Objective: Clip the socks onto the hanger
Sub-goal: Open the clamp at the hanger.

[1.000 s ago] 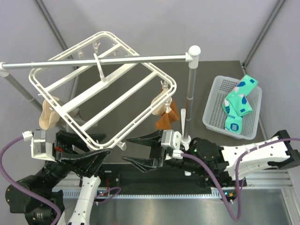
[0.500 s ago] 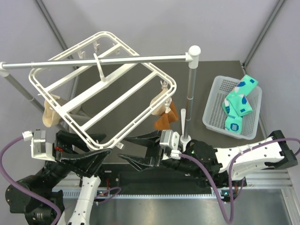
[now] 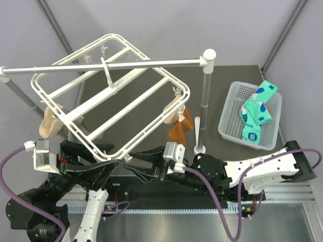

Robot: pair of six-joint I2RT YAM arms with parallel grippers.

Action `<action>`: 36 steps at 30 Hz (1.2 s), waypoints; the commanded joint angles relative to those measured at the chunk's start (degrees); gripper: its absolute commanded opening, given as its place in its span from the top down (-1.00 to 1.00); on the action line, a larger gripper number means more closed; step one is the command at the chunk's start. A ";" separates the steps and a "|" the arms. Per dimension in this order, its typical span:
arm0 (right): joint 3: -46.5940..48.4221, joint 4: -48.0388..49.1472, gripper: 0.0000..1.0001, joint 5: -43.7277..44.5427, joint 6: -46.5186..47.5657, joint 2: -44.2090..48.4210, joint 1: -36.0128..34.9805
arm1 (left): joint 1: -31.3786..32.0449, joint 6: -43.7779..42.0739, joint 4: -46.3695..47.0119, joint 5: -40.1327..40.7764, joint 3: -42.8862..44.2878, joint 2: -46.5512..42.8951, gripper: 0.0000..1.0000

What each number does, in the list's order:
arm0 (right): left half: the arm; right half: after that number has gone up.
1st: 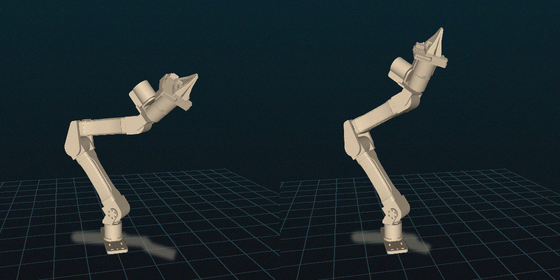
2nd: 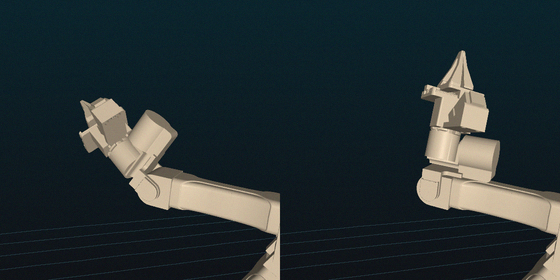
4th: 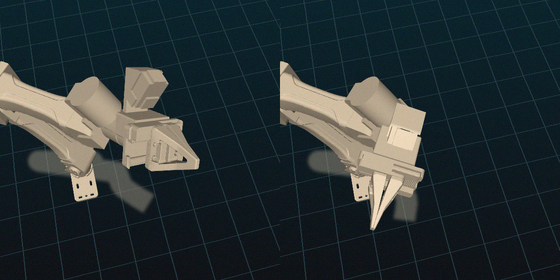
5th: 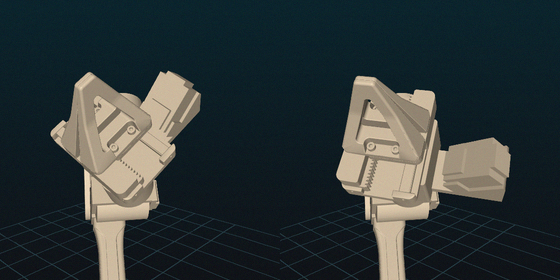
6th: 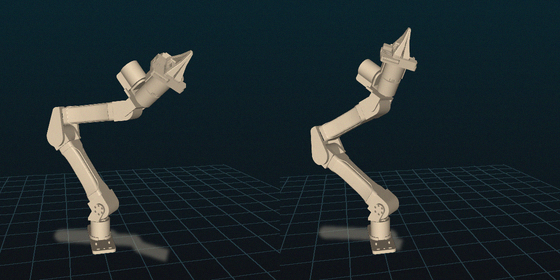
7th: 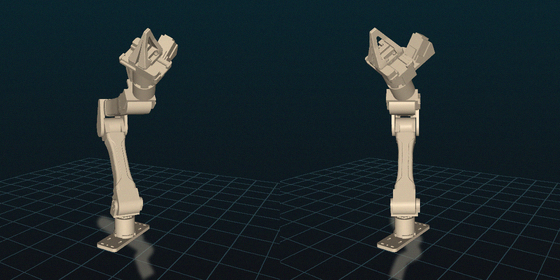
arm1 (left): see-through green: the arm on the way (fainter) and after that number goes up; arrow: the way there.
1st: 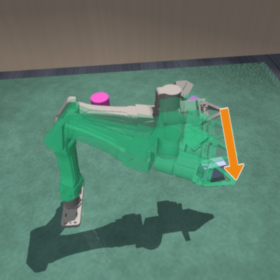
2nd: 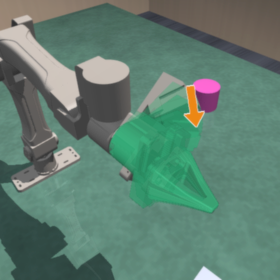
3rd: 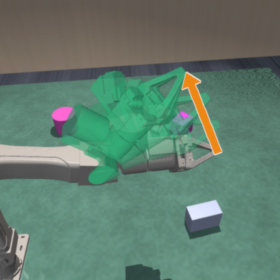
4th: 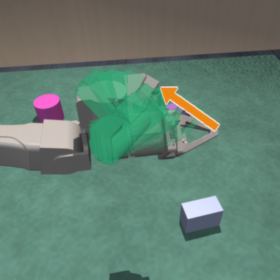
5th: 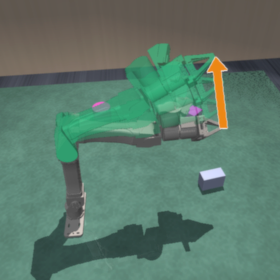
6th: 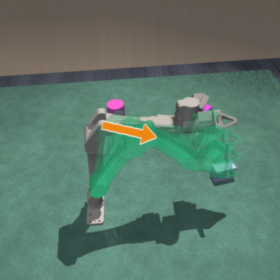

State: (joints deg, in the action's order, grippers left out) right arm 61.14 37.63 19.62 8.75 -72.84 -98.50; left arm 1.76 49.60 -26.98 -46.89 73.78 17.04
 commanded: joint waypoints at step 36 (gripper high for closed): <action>9.96 -15.56 1.00 7.19 -10.14 -0.02 -0.73 | 0.17 -18.33 -39.48 11.34 32.34 8.19 -0.46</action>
State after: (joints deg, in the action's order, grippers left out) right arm 67.57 23.70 26.89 0.95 -73.97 -98.52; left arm 1.87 29.87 -69.82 -28.32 108.77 22.39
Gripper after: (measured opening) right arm 0.124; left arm 0.748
